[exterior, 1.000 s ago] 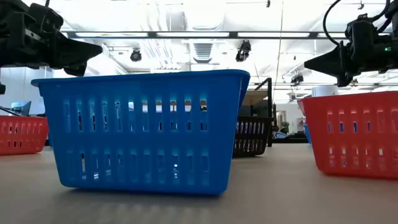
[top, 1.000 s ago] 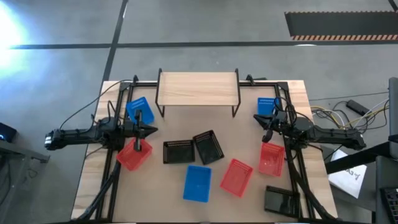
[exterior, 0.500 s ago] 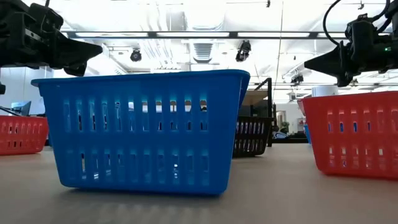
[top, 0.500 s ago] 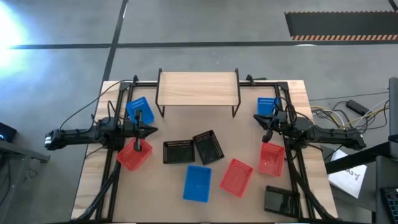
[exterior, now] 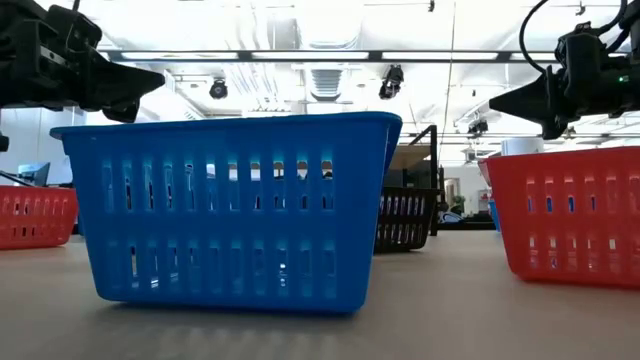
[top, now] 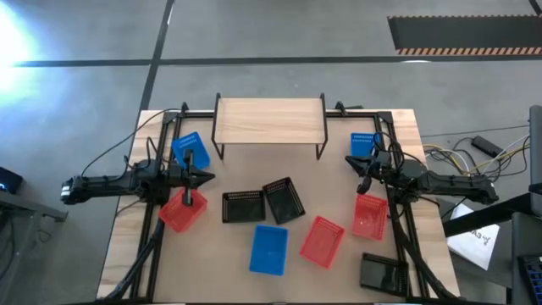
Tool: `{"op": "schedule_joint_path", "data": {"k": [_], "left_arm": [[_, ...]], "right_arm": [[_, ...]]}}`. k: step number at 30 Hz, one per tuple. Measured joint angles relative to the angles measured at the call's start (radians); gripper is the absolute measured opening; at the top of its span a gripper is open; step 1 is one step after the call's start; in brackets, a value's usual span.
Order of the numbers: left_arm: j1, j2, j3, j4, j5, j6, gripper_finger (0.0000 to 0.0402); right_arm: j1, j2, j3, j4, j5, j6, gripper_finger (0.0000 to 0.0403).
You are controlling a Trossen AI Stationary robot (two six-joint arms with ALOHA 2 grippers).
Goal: Stack baskets on shelf by color
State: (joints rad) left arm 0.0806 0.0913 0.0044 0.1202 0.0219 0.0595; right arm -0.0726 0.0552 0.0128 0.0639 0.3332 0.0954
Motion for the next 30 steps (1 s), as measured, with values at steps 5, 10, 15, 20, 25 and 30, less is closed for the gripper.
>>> {"op": "schedule_joint_path", "data": {"k": [5, 10, 15, 20, 25, 30], "left_arm": [[0.0, 0.0, 0.0, 0.0, 0.0, 0.0, 0.0], [0.0, 0.0, 0.0, 0.0, 0.0, 0.0, 0.0], [0.0, 0.0, 0.0, 0.0, 0.0, 0.0, 0.0], [0.0, 0.0, 0.0, 0.0, 0.0, 0.0, 0.0], [0.0, 0.0, 0.0, 0.0, 0.0, 0.0, 0.0], [0.0, 0.0, 0.0, 0.0, 0.0, 0.0, 0.0]], "right_arm": [[0.0, 0.0, 0.0, 0.0, 0.0, -0.001, 0.0009], [0.0, 0.0, 0.0, 0.006, 0.0, 0.0, 0.0009], [0.0, 0.0, 0.0, 0.049, 0.0, 0.111, 0.0009], [0.006, 0.009, 0.0, 0.161, -0.088, 0.293, 0.0009], [0.126, 0.116, 0.0, 0.372, -0.236, 0.302, 0.0009], [0.371, 0.312, 0.052, 0.436, 0.04, 0.193, 0.0009]]}}
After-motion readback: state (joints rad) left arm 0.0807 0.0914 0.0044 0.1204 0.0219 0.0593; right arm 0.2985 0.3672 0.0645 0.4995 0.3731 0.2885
